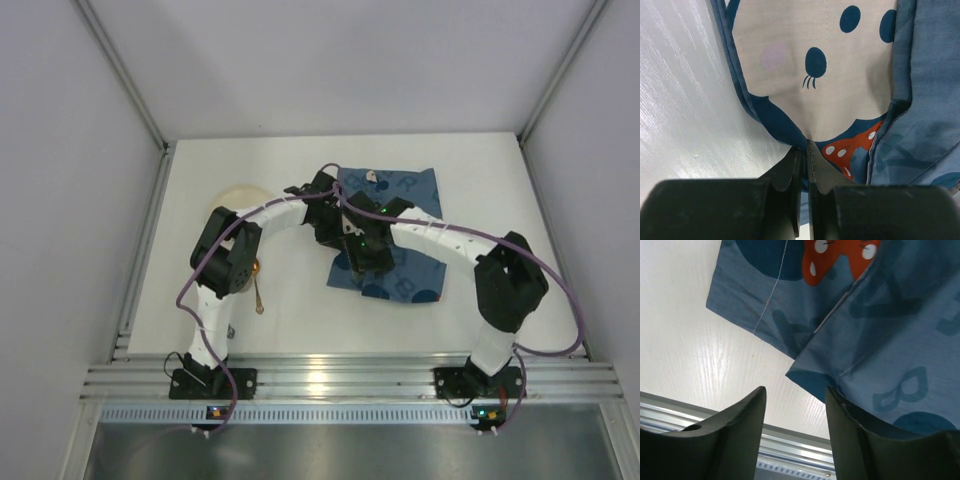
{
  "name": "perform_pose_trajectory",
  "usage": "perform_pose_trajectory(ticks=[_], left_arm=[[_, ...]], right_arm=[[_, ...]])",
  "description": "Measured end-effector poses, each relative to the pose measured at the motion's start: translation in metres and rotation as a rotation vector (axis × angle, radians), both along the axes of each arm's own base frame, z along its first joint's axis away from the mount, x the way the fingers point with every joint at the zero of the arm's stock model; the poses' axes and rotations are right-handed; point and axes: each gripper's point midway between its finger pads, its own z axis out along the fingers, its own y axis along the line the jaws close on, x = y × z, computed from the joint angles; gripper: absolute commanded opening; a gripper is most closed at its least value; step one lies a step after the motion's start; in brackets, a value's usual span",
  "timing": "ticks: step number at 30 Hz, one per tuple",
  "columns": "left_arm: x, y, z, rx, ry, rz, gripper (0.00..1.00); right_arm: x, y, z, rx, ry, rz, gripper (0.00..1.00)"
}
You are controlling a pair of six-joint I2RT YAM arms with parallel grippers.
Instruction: Set the dinner table for one person
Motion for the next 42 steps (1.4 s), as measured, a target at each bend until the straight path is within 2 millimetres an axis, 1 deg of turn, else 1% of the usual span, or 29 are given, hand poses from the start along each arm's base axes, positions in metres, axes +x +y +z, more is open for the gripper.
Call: perform_pose_trajectory(ticks=[1, 3, 6, 8, 10, 13, 17, 20, 25, 26, 27, 28, 33, 37, 40, 42], left_arm=[[0.0, 0.0, 0.0, -0.001, 0.0, 0.0, 0.08], [0.0, 0.0, 0.0, -0.003, 0.002, 0.0, 0.07], [0.0, 0.0, 0.0, -0.007, 0.005, -0.002, 0.07], [0.0, 0.0, 0.0, -0.008, 0.005, -0.003, 0.05], [0.0, 0.0, 0.0, -0.007, 0.003, -0.008, 0.04], [-0.001, -0.001, 0.0, -0.012, 0.004, -0.014, 0.03], [-0.001, -0.001, 0.0, -0.016, 0.001, -0.02, 0.01], [-0.002, -0.001, 0.0, -0.021, 0.0, -0.024, 0.0], [-0.001, -0.001, 0.0, -0.03, 0.001, -0.033, 0.0], [-0.001, 0.0, 0.0, -0.031, 0.002, -0.035, 0.0], [-0.001, 0.0, 0.0, -0.033, 0.003, -0.035, 0.0], [-0.001, 0.0, 0.0, -0.034, 0.002, -0.037, 0.0], [-0.001, 0.001, 0.0, -0.035, 0.004, -0.037, 0.0], [0.0, 0.003, 0.0, -0.037, 0.006, -0.035, 0.0], [0.0, 0.004, 0.0, -0.036, 0.007, -0.035, 0.0], [0.001, 0.005, 0.0, -0.034, 0.008, -0.035, 0.0]], right_arm=[[-0.003, 0.003, -0.007, -0.012, 0.013, 0.011, 0.49], [-0.01, 0.008, -0.018, -0.032, 0.035, 0.021, 0.45], [-0.013, 0.011, -0.028, -0.056, 0.052, 0.02, 0.43], [-0.012, 0.008, -0.034, -0.081, 0.051, 0.011, 0.43], [-0.01, 0.004, -0.039, -0.109, 0.044, 0.005, 0.4], [-0.006, -0.002, -0.048, -0.155, 0.038, -0.01, 0.39], [-0.003, -0.012, -0.055, -0.227, 0.018, -0.03, 0.37], [-0.002, -0.019, -0.055, -0.284, -0.004, -0.035, 0.36], [0.003, -0.025, -0.049, -0.377, -0.056, -0.036, 0.18], [0.003, -0.027, -0.049, -0.389, -0.063, -0.041, 0.14], [0.004, -0.029, -0.049, -0.403, -0.067, -0.041, 0.05], [0.004, -0.03, -0.049, -0.411, -0.068, -0.04, 0.01], [0.006, -0.033, -0.049, -0.43, -0.077, -0.047, 0.0], [0.008, -0.035, -0.044, -0.435, -0.078, -0.05, 0.0], [0.016, -0.041, -0.032, -0.419, -0.081, -0.066, 0.0], [0.031, -0.052, -0.016, -0.389, -0.091, -0.107, 0.0]])
